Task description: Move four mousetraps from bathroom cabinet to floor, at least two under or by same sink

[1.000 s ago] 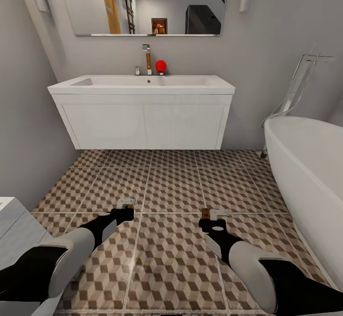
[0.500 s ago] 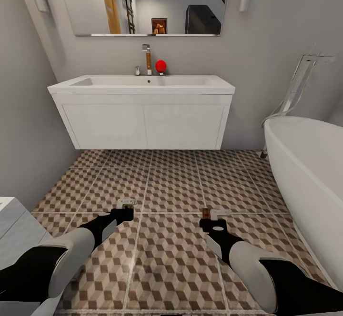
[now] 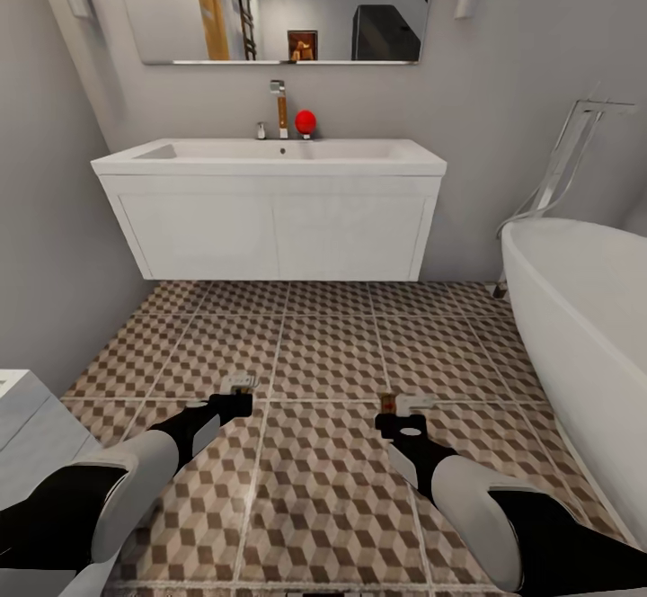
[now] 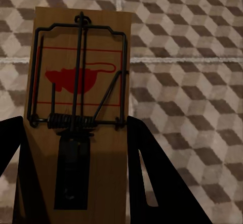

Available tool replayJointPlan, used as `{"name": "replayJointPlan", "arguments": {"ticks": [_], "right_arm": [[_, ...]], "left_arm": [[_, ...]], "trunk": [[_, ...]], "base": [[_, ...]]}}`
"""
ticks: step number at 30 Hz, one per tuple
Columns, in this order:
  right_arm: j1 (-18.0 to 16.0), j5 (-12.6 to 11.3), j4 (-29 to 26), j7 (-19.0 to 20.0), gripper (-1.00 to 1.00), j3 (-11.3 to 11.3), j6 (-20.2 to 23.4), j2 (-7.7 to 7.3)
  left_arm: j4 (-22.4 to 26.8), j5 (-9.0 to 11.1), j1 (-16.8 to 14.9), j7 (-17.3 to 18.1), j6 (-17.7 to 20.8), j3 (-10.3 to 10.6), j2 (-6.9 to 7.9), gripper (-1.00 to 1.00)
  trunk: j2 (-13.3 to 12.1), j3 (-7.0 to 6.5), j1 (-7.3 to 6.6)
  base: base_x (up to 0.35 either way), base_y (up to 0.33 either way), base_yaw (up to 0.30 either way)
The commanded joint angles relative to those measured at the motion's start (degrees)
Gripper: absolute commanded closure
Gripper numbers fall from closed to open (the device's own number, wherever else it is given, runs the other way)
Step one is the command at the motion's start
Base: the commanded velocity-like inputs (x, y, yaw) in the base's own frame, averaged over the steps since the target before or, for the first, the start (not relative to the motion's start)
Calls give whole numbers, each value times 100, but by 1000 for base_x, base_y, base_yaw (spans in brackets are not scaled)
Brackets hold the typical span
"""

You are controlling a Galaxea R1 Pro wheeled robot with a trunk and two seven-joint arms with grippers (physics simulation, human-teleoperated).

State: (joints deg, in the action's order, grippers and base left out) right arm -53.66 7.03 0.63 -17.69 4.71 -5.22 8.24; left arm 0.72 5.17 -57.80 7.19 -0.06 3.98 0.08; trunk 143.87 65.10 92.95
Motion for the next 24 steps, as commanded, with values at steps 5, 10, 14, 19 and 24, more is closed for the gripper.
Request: {"name": "replayJointPlan", "arguments": {"ticks": [5, 10, 14, 19, 24], "right_arm": [[-4, 44, 7, -22, 100, 48, -23, 2], [-4, 44, 7, -15, 100, 48, -23, 2], [-4, 44, 7, -14, 100, 48, -23, 1], [-4, 44, 7, -14, 100, 63, -31, -11], [-4, 40, 7, -8, 100, 75, -46, -19]], "left_arm": [[-2, 37, -3, 19, -2, 42, 1, 100], [-2, 37, -3, 19, -2, 42, 3, 100], [-2, 37, -3, 19, -2, 42, 6, 100], [-2, 37, -3, 19, -2, 42, 9, 100], [-2, 37, -3, 19, -7, 42, 10, 100]], "trunk": [[2, 50, -1], [2, 96, -1], [2, 133, -1], [2, 179, -1], [2, 205, -1]], "base": [[0, 0, 79], [0, 0, 82], [0, 0, 82], [0, 0, 79], [0, 0, 38]]}}
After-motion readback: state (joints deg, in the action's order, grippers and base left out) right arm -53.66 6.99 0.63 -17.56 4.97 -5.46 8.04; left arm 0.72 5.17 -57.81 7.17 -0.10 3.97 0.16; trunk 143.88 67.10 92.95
